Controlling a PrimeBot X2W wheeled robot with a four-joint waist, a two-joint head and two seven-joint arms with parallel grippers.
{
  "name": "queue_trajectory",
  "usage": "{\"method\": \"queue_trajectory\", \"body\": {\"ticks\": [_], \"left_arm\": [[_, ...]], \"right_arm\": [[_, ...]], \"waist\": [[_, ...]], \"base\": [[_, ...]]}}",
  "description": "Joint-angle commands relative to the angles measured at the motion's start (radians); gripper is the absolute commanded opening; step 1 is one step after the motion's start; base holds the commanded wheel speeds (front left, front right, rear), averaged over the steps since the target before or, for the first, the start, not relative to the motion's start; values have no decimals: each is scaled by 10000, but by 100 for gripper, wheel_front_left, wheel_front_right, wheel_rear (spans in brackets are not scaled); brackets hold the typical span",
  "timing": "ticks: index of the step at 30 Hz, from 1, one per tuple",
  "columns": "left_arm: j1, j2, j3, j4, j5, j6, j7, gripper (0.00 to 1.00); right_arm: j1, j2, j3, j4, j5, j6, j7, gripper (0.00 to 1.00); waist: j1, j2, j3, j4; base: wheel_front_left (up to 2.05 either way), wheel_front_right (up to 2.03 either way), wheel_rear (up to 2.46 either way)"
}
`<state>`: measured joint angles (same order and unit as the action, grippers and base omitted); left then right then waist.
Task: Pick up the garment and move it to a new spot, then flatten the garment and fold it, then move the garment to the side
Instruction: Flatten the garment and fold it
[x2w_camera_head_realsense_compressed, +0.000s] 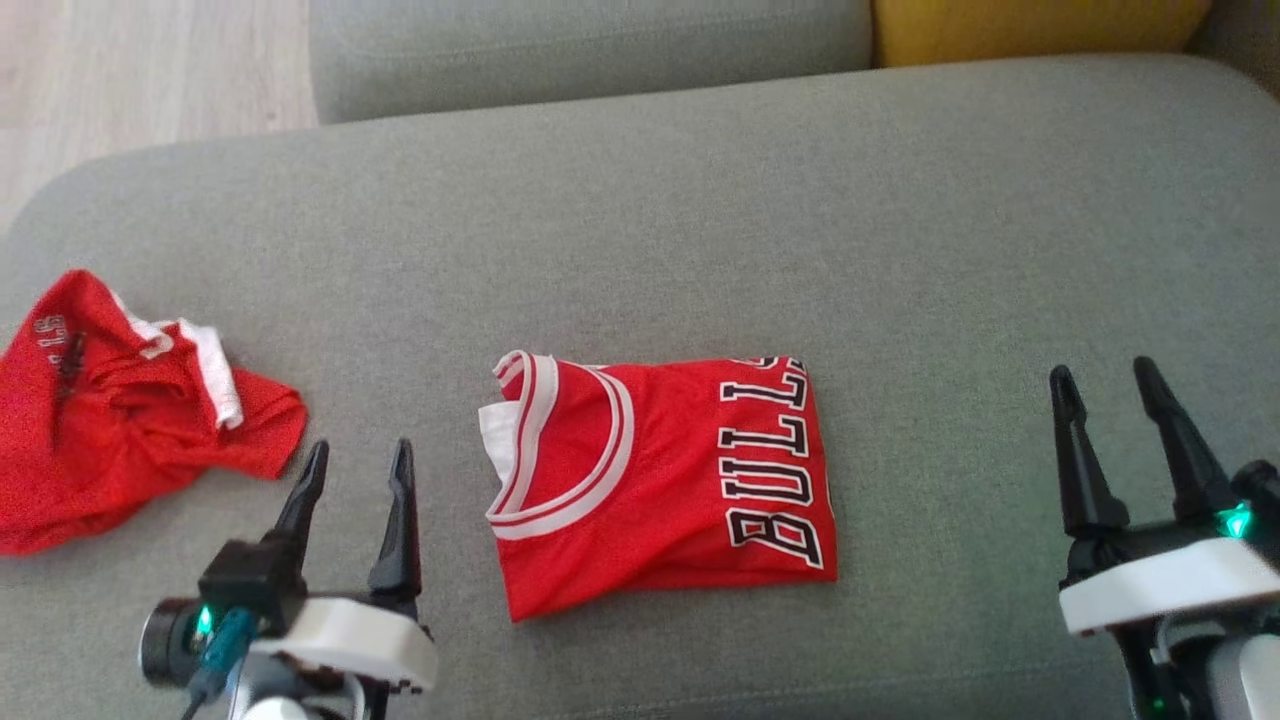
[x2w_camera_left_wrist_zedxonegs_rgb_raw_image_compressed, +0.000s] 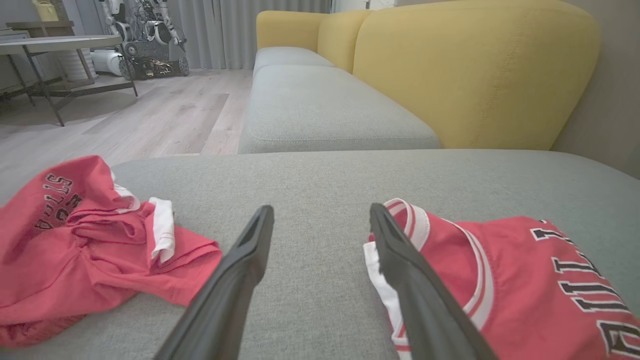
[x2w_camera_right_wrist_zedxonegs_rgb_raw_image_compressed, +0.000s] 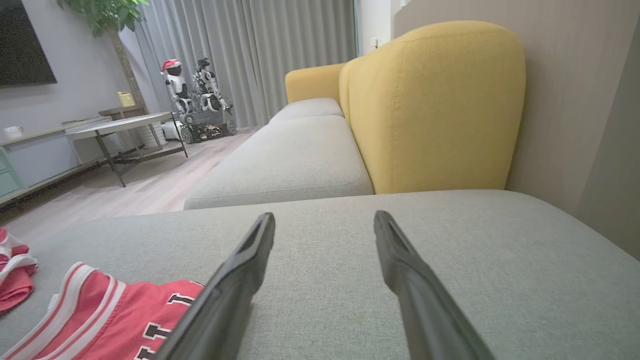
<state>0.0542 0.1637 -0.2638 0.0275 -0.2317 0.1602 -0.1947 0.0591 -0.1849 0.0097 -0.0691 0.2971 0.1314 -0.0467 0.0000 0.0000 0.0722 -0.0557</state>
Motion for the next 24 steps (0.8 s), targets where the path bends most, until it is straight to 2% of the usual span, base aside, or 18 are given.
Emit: {"method": "queue_trajectory", "body": {"ticks": [1, 24], "left_arm": [[-151, 196, 438, -387, -74, 89, -7, 100], [702, 504, 571, -821, -220, 412, 111, 100]], "right_arm": [[-111, -77, 130, -430, -73, -7, 73, 100], [664, 159, 201, -640, -196, -7, 452, 100]], "waist": [[0, 0, -132, 53], [0, 0, -923, 312]], "base": [[0, 0, 0], [0, 0, 0]]}}
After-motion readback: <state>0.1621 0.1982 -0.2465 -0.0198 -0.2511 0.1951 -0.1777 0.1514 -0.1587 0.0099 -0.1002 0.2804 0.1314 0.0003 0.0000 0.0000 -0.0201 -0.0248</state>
